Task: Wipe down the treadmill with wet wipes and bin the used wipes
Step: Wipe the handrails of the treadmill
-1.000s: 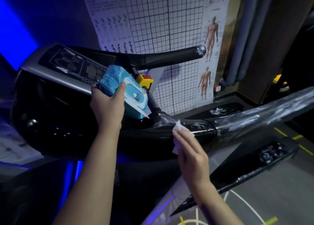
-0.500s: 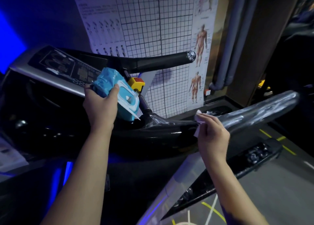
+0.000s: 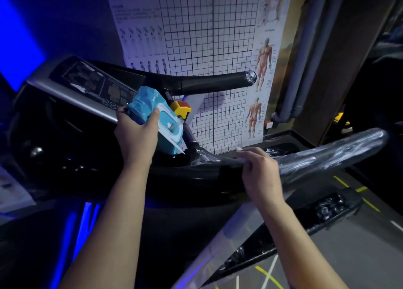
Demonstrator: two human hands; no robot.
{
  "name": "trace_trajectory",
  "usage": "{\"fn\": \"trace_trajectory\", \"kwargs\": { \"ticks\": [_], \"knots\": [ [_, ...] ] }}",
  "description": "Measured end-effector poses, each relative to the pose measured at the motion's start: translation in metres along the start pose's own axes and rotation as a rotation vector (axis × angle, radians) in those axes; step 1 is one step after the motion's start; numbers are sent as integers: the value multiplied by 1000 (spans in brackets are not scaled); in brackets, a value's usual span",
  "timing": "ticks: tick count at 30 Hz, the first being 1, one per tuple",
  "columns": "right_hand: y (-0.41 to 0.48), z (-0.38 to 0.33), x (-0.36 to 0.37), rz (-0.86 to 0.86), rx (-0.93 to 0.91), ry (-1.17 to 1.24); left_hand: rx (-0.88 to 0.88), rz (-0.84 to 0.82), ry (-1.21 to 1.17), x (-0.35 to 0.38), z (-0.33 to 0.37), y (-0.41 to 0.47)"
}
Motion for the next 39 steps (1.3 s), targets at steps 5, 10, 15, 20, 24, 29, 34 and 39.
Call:
{"fn": "trace_trajectory", "kwargs": {
  "ticks": [5, 10, 15, 20, 24, 29, 34, 39],
  "knots": [
    [-9, -14, 33, -183, -39, 35, 16, -16, 36, 0, -2, 0],
    [-6, 30, -3, -93, 99, -67, 18, -4, 49, 2, -3, 3],
    [-35, 53, -43, 73, 209, 50, -28, -68, 23, 9, -8, 3],
    [-81, 105, -61, 120, 532, 313, 14, -41, 9, 7, -1, 1],
    [-95, 127, -64, 82, 617, 379, 43, 36, -68, 3, 12, -9],
    [-100, 144, -54, 34, 701, 716, 17, 82, -276, 18, 15, -45],
    [-88, 136, -49, -69, 580, 810, -47, 20, -396, 52, 1, -88],
    [-62, 125, -53, -34, 370, 613, -121, 18, -535, 80, -5, -122]
  ]
}}
Point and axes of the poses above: each hand's wrist, its own y-axis towards the middle knuckle, its own x-axis out of the palm, z = x × y, the point moved 10 cm from there along y, towards the middle knuckle, and after that the axes turned 1 degree about -x, right-handed, at the moved point
